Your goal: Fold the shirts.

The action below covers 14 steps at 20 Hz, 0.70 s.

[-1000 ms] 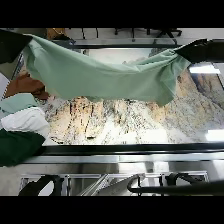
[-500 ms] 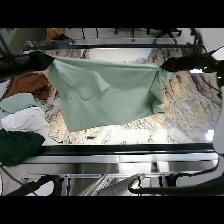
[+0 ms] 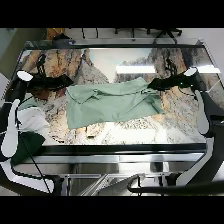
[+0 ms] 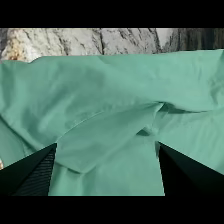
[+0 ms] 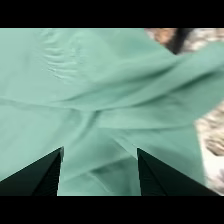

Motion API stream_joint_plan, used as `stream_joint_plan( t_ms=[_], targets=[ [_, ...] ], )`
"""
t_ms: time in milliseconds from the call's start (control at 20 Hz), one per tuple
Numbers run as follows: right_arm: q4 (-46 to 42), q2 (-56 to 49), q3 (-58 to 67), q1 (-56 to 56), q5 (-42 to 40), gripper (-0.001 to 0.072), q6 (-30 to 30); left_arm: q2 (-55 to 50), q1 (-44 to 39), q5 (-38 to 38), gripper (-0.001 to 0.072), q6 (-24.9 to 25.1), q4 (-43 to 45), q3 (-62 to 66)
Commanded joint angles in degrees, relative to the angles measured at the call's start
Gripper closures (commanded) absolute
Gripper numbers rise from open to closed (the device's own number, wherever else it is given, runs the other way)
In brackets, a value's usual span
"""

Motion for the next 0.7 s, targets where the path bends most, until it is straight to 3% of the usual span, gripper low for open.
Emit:
stream_joint_plan(
  t_ms=[0,200,450,650],
  targets=[
    [-3.13,2.62,0.00,-4.50,8.39,0.0181,0.74,0.70,4.13,-11.26,0.0020,-0.92,0.17,1.33],
    [-3.08,2.91,-4.11,-9.35,18.75,0.0186,0.92,4.85,7.98,-18.08,0.0020,-0.90,0.59,-9.64],
    [-3.43,2.89,-11.34,-9.81,20.20,0.0192,-0.24,8.28,8.17,-13.05,0.0020,1.29,0.90,-28.79],
    [-5.64,2.89,-14.10,-9.60,19.47,0.0192,-0.66,8.28,6.51,-10.82,0.0020,2.45,-0.61,-34.86]
  ],
)
